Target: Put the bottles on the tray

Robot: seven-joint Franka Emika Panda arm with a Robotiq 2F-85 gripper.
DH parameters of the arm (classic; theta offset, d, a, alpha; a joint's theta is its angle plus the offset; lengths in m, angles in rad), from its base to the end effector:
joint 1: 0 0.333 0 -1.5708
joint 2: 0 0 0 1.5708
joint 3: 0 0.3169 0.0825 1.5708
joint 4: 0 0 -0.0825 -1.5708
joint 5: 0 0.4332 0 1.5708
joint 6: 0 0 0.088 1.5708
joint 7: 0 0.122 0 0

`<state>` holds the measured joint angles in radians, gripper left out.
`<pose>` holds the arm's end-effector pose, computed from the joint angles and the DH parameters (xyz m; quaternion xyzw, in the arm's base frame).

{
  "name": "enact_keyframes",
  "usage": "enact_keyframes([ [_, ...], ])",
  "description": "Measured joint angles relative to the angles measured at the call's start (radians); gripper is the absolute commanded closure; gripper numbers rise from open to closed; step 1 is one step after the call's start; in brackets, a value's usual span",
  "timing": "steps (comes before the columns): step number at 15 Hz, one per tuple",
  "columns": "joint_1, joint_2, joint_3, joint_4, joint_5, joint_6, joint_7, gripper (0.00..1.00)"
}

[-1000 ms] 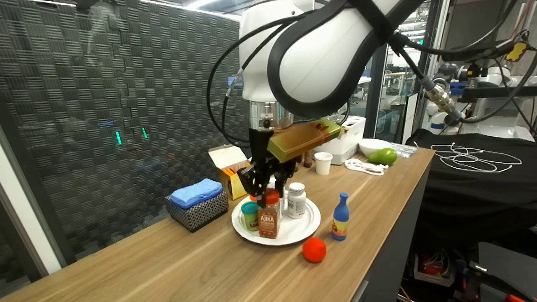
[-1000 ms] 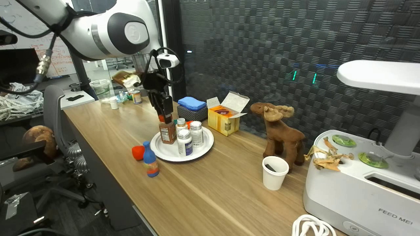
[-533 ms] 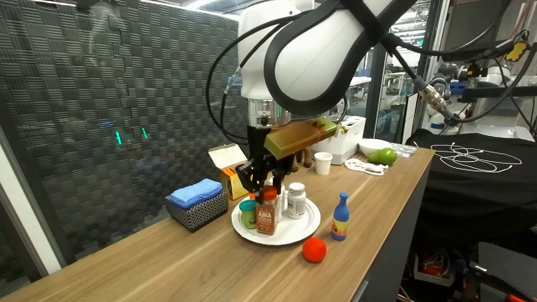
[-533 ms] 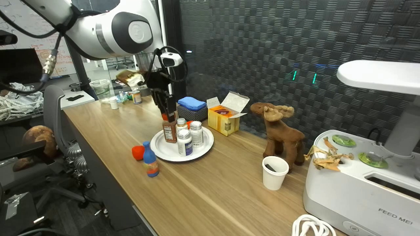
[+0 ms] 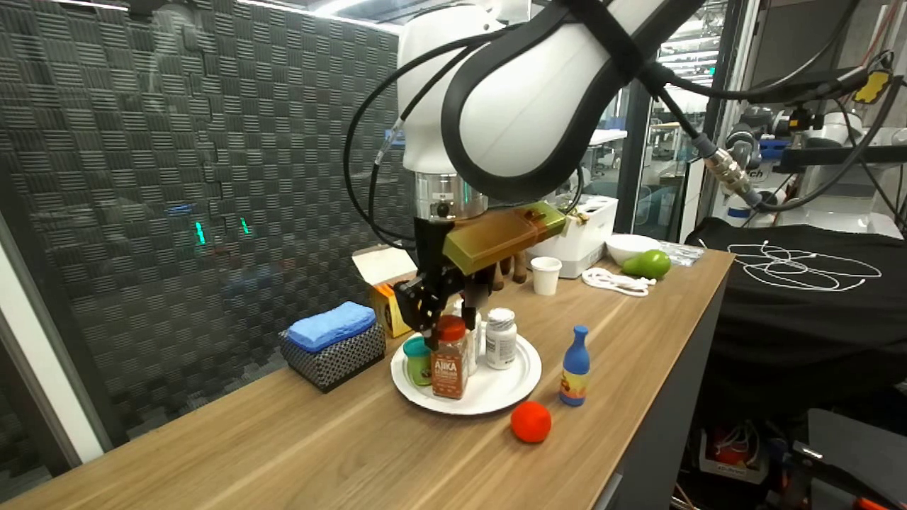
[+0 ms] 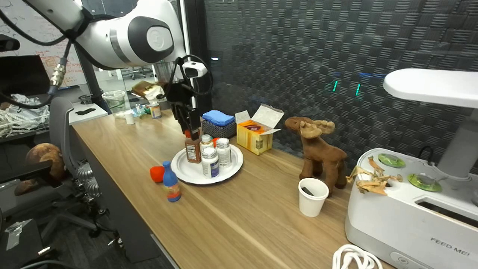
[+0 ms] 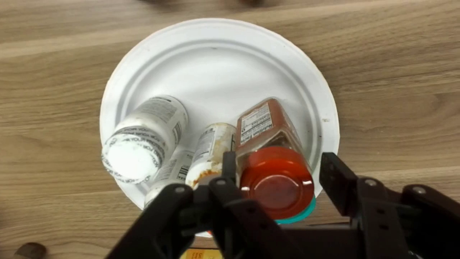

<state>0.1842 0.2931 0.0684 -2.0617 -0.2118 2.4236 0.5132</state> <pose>0.6127 0.1549 0.2500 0.9959 -0.0545 0.0560 0.0448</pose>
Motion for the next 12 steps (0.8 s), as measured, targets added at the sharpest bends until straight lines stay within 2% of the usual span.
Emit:
enact_keyframes([
  [1,0.003,0.000,0.000,0.000,0.000,0.000,0.000,0.00],
  [7,0.013,-0.046,0.000,-0.017,0.001,-0.010,0.001,0.00],
  [12,-0.007,-0.173,-0.005,-0.135,0.030,-0.024,0.002,0.00],
])
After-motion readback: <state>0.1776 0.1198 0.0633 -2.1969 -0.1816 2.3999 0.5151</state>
